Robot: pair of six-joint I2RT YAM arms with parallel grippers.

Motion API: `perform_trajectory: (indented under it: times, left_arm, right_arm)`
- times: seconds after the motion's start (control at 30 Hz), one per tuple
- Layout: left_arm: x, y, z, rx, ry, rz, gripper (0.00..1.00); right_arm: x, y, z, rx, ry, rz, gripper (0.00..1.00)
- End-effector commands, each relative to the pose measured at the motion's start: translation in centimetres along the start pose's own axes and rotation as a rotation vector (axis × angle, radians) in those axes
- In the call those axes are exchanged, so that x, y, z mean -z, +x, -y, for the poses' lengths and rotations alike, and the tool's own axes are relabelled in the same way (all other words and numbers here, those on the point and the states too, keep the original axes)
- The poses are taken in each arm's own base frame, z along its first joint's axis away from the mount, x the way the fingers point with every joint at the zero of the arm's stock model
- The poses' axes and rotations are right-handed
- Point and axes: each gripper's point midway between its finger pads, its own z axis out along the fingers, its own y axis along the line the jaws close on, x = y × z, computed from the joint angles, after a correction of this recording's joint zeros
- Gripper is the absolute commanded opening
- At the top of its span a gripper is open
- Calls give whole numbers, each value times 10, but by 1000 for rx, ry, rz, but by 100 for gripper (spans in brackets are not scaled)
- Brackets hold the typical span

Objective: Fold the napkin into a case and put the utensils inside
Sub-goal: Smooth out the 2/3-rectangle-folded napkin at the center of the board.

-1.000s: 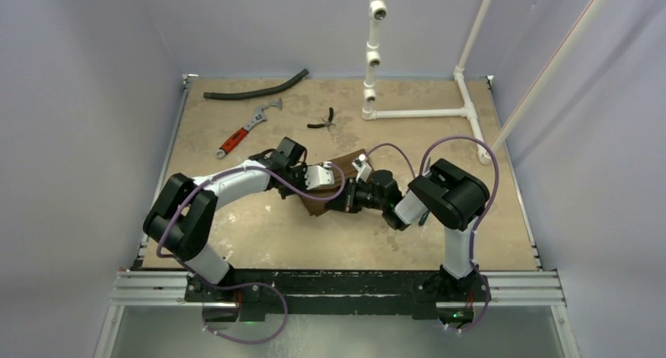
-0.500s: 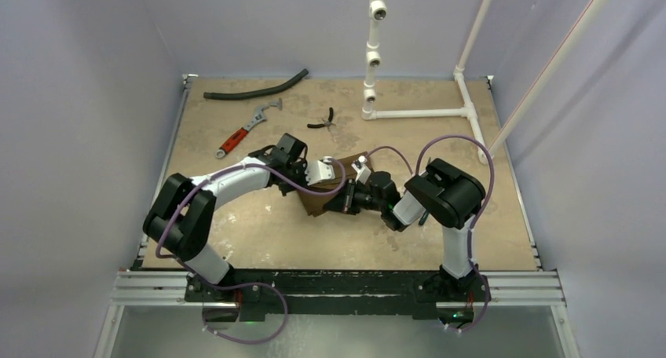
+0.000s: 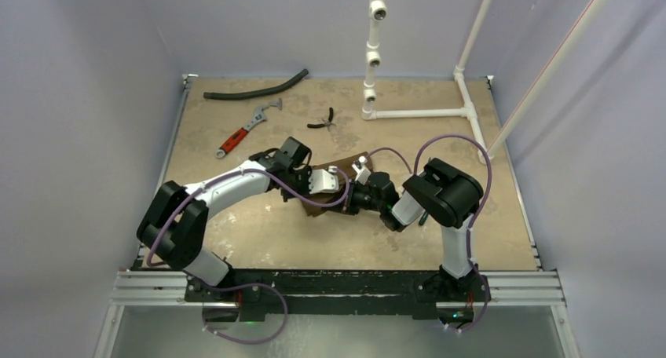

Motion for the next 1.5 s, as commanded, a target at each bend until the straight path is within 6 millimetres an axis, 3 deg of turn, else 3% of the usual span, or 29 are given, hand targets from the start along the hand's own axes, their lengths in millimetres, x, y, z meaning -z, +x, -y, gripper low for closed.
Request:
perform_trajectory:
  times: [0.0,0.17,0.33,0.47,0.6,0.7,0.83,0.97,1.1,1.2,1.3,1.4,1.47]
  left_arm:
    - [-4,8,23,-57,44,-9,0]
    - [-24,38,26,-94,24,-106,0]
    - [-33,42,22,-100,-6,-111,0]
    - [-36,46,25,-95,-7,-113,0]
    - [-37,51,31,-95,1,-117,0]
    - [-36,55,34,-103,8,-123,0]
    - [-35,62,34,-130,2,-151,0]
    - [-34,73,29,-136,-5,-182,0]
    - [-29,74,13,-128,-45,-181,0]
    - [-20,66,8,-150,-55,-163,22]
    - [-2,52,5,-172,-58,-123,61]
    - [22,34,8,-216,-47,-53,81]
    - [42,21,8,-305,-81,18,89]
  right_arm:
    - [-5,-6,-6,5,-14,29,2]
    - [7,-1,-28,6,-82,-22,7]
    - [32,-17,-58,70,-138,-23,16]
    - [42,-44,-68,121,-119,5,19]
    - [28,-78,-66,156,-89,28,18]
    - [14,-101,-56,149,-79,37,16]
    - [2,-121,-19,120,-31,38,14]
    - [3,-117,24,92,56,39,13]
    - [9,-116,31,95,79,99,12]
    - [14,-112,23,87,71,133,12]
    - [17,-107,11,87,63,149,14]
    - [26,-106,-1,89,56,164,14]
    - [32,-108,-10,116,57,165,14]
